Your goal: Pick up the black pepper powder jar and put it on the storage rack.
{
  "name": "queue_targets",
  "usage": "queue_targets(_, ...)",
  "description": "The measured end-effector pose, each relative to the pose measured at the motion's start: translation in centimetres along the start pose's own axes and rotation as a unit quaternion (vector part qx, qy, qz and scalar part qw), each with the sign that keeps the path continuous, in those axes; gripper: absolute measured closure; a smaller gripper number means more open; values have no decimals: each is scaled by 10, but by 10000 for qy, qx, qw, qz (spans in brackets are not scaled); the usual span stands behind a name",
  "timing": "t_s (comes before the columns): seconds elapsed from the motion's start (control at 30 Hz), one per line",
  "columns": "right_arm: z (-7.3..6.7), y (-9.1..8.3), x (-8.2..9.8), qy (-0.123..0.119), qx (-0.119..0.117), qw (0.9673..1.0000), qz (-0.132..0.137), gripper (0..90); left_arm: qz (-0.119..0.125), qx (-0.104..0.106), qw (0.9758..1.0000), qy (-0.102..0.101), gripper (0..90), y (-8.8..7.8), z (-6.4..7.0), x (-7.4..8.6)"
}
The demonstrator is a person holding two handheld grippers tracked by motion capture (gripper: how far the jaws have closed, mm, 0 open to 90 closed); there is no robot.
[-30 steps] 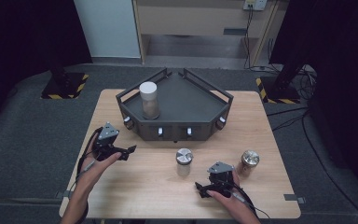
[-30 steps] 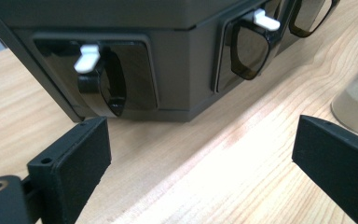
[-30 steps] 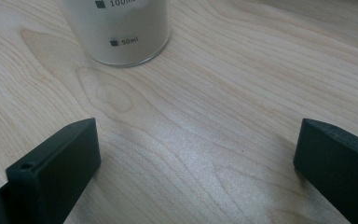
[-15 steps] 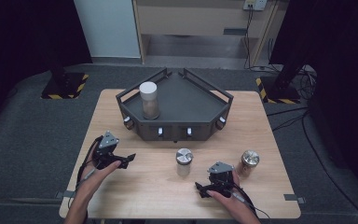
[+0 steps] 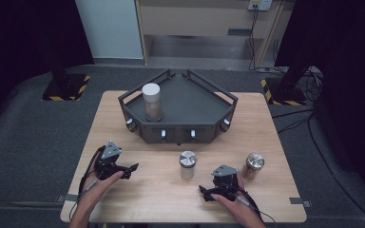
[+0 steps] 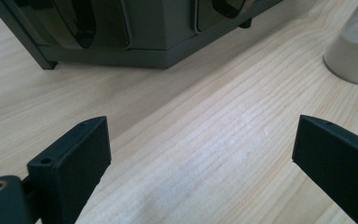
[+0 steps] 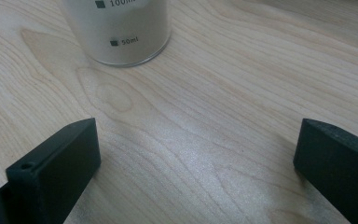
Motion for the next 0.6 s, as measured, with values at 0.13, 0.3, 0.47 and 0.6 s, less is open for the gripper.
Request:
queue_targets(0.13,0,0,0,1,0,10000,0,4,-54,11,10000,-7,29,-2,5,6)
queue_targets(0.3,0,0,0,0,1,10000,0,4,-86,-25,10000,10,29,-5,11,11)
queue_targets(0.47,-1,0,0,12,15,10000,-2,4,-117,-41,9999,50,29,-9,19,16)
queue_targets(0.6,-1,0,0,13,14,10000,-3,5,-149,-47,9999,5,29,-12,26,23)
Point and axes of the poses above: each handheld gripper's, and its own axes: y roughly forward along the jaws, x roughly out of its underside, z roughly to its right, the point moved 5 cm from there along y, roughly forward along the jaws, and after that the axes turned 9 degrees about -y, right-handed, at the moved point
